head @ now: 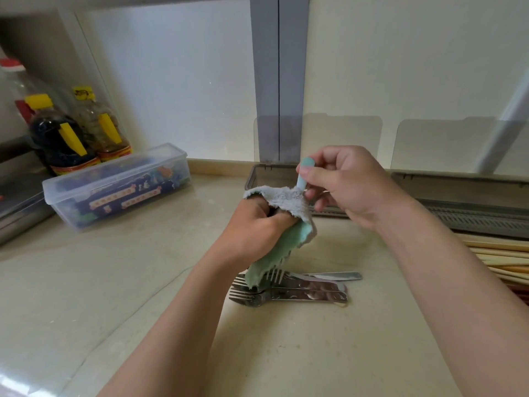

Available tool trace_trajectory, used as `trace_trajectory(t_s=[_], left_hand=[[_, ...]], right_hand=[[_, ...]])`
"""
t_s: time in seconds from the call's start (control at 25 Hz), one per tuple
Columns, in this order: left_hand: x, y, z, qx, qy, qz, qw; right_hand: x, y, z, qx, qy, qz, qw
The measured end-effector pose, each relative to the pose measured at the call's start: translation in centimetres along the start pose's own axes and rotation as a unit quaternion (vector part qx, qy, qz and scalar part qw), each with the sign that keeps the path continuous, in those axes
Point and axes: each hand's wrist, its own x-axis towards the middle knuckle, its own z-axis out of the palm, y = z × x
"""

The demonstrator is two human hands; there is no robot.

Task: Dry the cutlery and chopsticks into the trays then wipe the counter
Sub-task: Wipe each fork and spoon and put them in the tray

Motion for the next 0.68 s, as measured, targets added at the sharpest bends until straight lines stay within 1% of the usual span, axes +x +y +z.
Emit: trace_trajectory(t_s=[0.04,0.2,0.28,0.36,0.48,0.6,0.68], left_hand=[[0.0,-0.1,0.0,0.011,-0.003,0.005,1.0],[0.1,0.0,0.3,0.072,-0.042,0.033,0.996],[0.1,0.0,0.3,0.079,-0.062,0.043,0.994],[0.2,-0.2,0.2,0.052,-0.075,0.048,0.995],[0.6,-0.4,-0.1,0.028,-0.061,0.036,0.997],[0.7,-0.4,-0.2,0.011,-0.049,0.015,0.999],[0.9,-0.6,-0.4,0.006,-0.025,-0.008,1.0]], right_hand=[[0.1,0.0,-0.1,0.006,0.014,-0.004,1.0],[0.9,0.0,-1.8,0.075,0.126,-0.01,0.989],[1.0,0.2,-1.9,0.086,0.145,-0.012,0.986],[1.1,0.5,-1.8,0.099,0.158,-0.013,0.982],[1.3,0.5,-1.9,0.128,0.188,-0.023,0.974],[1.5,0.8,-2.0,0.133,0.206,-0.04,0.969],[1.5,1.1,-2.0,0.131,0.216,-0.047,0.966]])
